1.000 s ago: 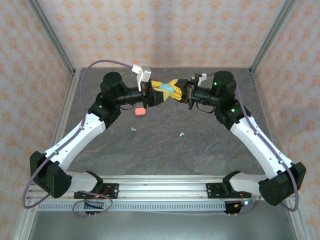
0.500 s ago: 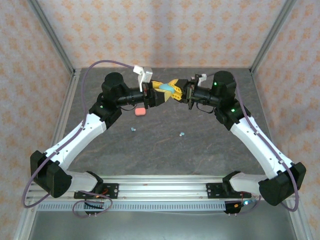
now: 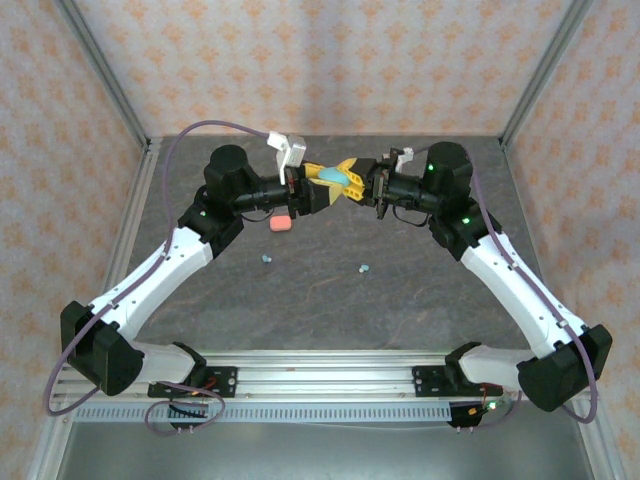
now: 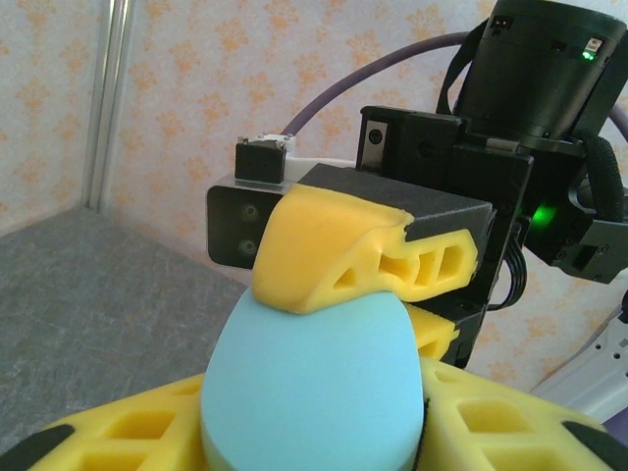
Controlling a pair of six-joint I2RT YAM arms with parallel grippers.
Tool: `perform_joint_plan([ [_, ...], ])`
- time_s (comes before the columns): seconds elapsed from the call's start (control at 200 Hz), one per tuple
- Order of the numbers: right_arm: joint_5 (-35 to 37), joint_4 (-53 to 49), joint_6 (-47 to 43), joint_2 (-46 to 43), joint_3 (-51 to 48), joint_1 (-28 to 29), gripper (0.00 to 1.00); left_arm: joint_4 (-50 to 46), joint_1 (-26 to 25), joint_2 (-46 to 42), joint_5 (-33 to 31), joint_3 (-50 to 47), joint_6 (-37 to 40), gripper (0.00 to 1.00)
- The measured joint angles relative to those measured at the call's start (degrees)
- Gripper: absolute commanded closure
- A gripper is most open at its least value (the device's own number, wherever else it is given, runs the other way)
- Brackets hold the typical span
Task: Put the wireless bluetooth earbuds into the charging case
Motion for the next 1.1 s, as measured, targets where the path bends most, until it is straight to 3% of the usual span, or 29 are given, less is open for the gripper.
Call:
perform_joint_plan([
  [0.13,-0.02,0.02,0.22,-0.13,0.00,-0.11,0.87,-0.02,0.02,0.00,0.04,0.00,0.24,0.72],
  [0.285,-0.07,0.28,-0.20,-0.15,0.00,-0.11,0.61,-0.11,0.00,0.00,0.04,0.00,0.44,0.86],
  [0.355,0.02,0.50,-1.22,-0.26,0.02,-0.11,0.47,-0.37,0.00,0.00,0.02,0.09,0.39,0.87],
  [0.42,0.00,0.50,-2.78,-0.59,0.15,-0.13,0.40,-1.40,0.00,0.00,0.02,0.50,0.44,0.88],
  [0.555,-0.92,-0.20,-9.14,-2.27,1.31,-2.14,0.37,-4.70,0.02,-0.09,0.24,2.47,1.14,0.90],
  [0.716,-1.33,-10.88,-27.15,-4.42,8.94,-4.50,0.35,-9.94,0.02,-2.08,1.53,4.76,1.84,0.95],
  [0.906,-3.17,-18.62,-45.70,-6.29,14.10,-2.27,0.33,-16.81,0.02,-3.69,3.65,9.51,3.89,1.00],
  [1.101,-4.42,-24.22,-57.83,-4.59,14.91,0.57,0.32,-23.67,0.02,-3.65,7.06,14.10,5.77,1.00],
])
